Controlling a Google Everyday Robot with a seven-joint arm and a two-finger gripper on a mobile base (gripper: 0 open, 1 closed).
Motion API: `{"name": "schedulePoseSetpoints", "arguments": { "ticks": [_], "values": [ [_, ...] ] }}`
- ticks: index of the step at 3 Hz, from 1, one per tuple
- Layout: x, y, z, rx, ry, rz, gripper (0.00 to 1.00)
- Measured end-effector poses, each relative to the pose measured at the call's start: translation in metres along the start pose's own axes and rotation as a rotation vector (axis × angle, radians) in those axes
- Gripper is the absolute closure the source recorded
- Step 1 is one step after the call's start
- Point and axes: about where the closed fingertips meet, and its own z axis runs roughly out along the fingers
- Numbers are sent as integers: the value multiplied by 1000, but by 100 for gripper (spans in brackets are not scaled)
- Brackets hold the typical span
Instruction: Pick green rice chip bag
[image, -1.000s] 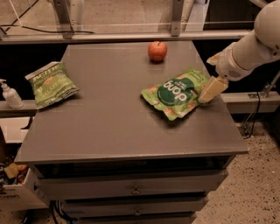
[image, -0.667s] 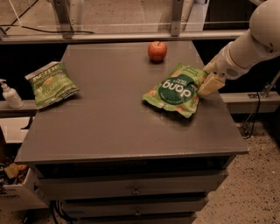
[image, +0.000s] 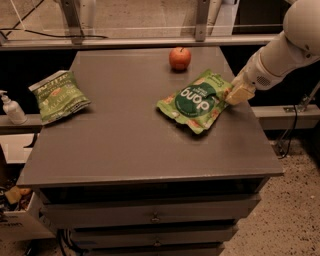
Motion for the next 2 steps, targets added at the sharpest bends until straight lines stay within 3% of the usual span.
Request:
{"name": "schedulePoseSetpoints", "arguments": {
  "ticks": [1,2],
  "values": [
    [0,6,-11,-21,-14,44,100],
    [5,13,-37,-39,-68,143,100]
  ]
}}
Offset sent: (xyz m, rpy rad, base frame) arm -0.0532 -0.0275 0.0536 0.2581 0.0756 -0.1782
